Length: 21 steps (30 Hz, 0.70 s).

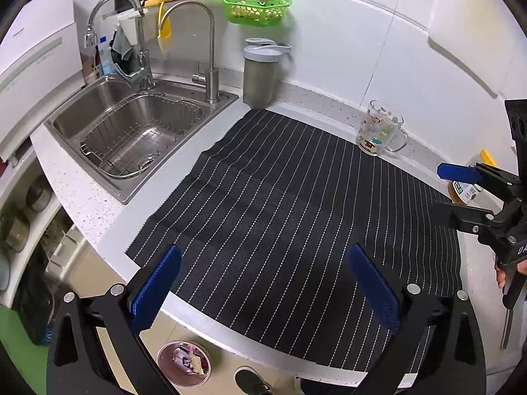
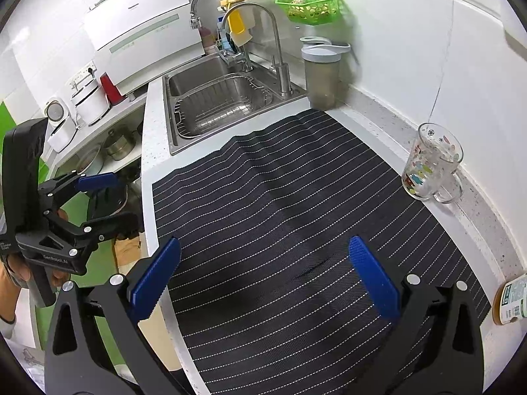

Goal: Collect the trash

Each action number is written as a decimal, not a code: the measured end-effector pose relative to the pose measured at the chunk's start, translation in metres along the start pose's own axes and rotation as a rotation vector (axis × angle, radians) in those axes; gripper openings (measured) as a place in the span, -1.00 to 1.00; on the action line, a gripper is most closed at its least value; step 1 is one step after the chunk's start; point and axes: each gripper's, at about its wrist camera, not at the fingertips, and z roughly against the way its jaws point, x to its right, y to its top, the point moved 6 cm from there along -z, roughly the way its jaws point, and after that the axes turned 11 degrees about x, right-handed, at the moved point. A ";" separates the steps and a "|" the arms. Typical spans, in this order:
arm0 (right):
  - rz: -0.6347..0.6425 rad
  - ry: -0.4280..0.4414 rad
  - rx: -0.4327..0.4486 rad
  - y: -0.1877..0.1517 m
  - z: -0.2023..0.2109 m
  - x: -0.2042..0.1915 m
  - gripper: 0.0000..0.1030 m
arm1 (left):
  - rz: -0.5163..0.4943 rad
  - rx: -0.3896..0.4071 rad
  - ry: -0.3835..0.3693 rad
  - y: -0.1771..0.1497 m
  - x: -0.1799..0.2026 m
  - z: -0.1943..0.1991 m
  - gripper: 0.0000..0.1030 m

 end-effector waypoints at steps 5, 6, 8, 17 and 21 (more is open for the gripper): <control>0.008 0.004 -0.004 0.000 -0.002 -0.001 0.94 | 0.002 -0.001 0.002 0.000 -0.002 0.001 0.89; 0.008 0.004 -0.005 0.000 -0.002 -0.001 0.94 | 0.003 -0.001 0.002 0.000 -0.003 0.001 0.89; 0.007 0.005 -0.005 0.000 -0.002 0.000 0.94 | 0.004 -0.001 0.002 -0.001 -0.003 0.002 0.89; 0.008 0.004 -0.006 0.000 -0.002 0.000 0.94 | 0.005 -0.003 -0.001 -0.001 -0.003 0.001 0.89; 0.010 0.003 -0.008 0.000 -0.002 0.001 0.95 | 0.003 -0.004 -0.002 -0.001 -0.003 -0.001 0.89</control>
